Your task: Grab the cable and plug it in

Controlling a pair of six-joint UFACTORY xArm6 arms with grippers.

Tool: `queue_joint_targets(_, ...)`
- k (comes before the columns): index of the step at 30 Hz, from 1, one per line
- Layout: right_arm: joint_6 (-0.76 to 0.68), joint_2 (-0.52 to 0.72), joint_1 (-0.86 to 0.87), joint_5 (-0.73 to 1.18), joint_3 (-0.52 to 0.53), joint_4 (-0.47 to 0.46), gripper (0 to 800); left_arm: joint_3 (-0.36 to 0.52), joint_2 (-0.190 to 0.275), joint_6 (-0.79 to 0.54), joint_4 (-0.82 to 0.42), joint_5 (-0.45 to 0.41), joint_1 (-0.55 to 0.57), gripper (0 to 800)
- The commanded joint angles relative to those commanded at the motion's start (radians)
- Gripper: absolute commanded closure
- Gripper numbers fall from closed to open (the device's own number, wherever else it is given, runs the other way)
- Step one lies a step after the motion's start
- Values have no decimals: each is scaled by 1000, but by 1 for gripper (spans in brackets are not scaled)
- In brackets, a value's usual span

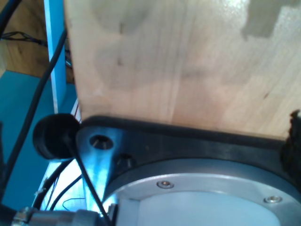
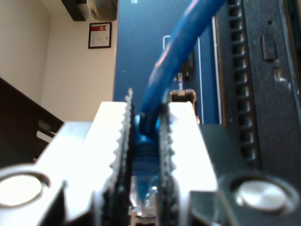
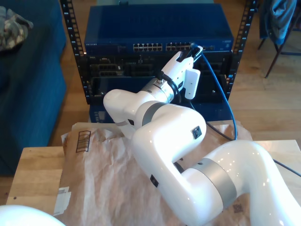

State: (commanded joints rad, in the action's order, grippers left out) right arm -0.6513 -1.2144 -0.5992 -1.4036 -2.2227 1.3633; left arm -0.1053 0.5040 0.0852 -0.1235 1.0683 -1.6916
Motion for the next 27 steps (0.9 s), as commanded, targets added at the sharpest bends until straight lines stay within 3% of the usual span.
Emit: queue_joint_targets(27,0,11,-31,0,-6,-2,800,0,0,2,0,0,0,0)
